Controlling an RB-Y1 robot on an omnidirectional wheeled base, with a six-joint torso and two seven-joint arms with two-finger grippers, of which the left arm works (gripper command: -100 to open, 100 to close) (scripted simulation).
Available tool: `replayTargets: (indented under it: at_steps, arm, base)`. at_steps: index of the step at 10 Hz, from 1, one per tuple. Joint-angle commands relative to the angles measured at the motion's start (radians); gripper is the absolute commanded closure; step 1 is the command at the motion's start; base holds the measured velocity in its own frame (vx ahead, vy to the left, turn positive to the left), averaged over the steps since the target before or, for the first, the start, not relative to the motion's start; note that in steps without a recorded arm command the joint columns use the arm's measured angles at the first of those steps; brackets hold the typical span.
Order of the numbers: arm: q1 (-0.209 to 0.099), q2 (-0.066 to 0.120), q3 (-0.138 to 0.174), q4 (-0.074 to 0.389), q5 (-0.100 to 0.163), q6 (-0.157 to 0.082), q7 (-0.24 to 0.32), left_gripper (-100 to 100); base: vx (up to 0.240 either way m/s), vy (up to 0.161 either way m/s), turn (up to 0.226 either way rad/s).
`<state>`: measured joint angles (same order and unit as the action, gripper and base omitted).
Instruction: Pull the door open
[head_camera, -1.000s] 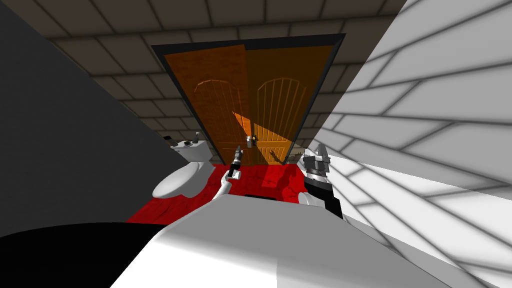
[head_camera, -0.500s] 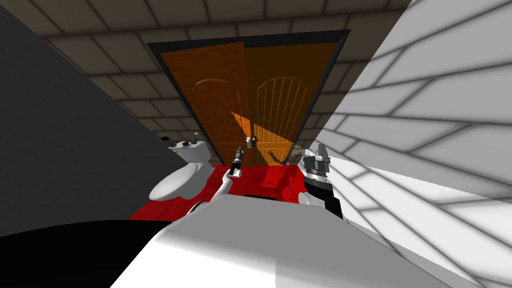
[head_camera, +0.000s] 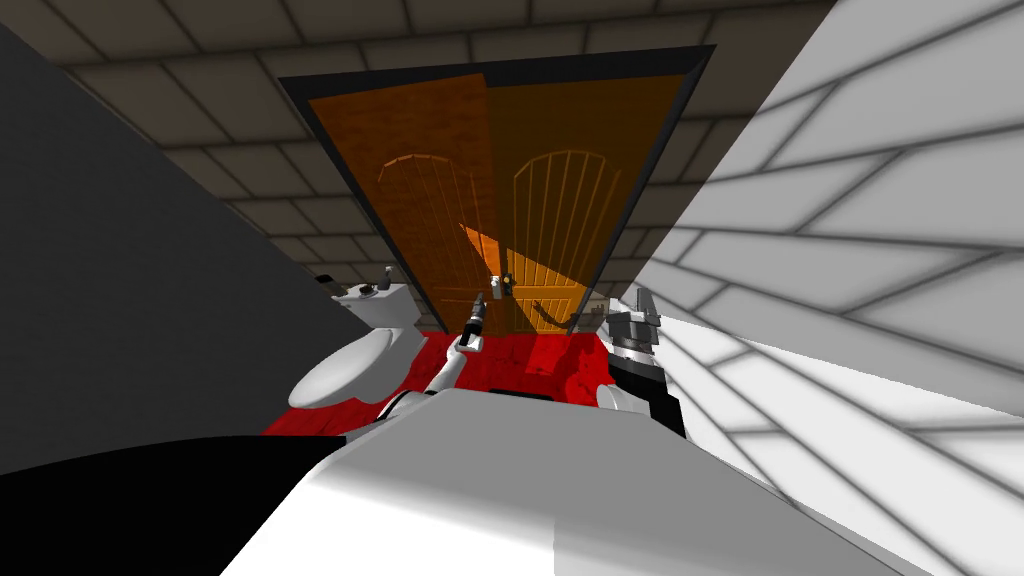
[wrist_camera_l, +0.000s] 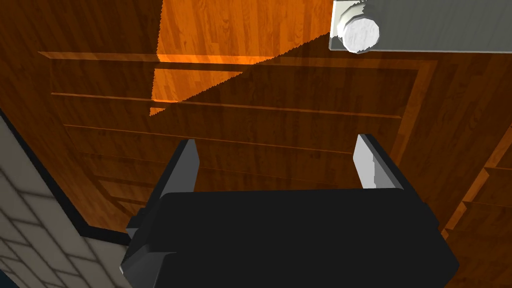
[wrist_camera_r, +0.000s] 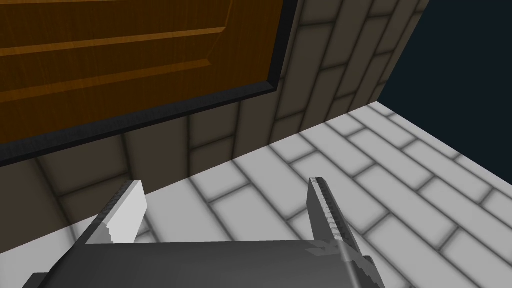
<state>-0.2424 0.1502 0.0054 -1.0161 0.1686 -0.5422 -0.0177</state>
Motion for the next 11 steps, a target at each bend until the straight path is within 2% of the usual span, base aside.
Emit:
replayTargets:
  at_steps: [1,3,4,6,7,11]
  arm:
    - [-0.015,0.000,0.002,0.034,0.004,0.002,-0.003,-100]
    - [-0.054,0.006,0.006,0.096,0.017,0.006,-0.004,-100]
    - [-0.054,0.006,0.006,0.101,0.017,0.006,-0.004,-100]
    - [-0.092,0.011,0.009,0.165,0.029,0.009,-0.006,-100]
    - [-0.092,0.011,0.009,0.168,0.029,0.009,-0.006,-100]
    - [-0.159,0.021,0.016,0.283,0.051,0.015,-0.009,-100]
  base:
    - [0.065,-0.011,0.005]
    - [0.070,-0.011,0.007]
    - [0.053,-0.010,0.002]
    - [0.063,-0.016,0.006]
    - [0.057,-0.018,0.005]
    - [0.082,-0.017,0.005]
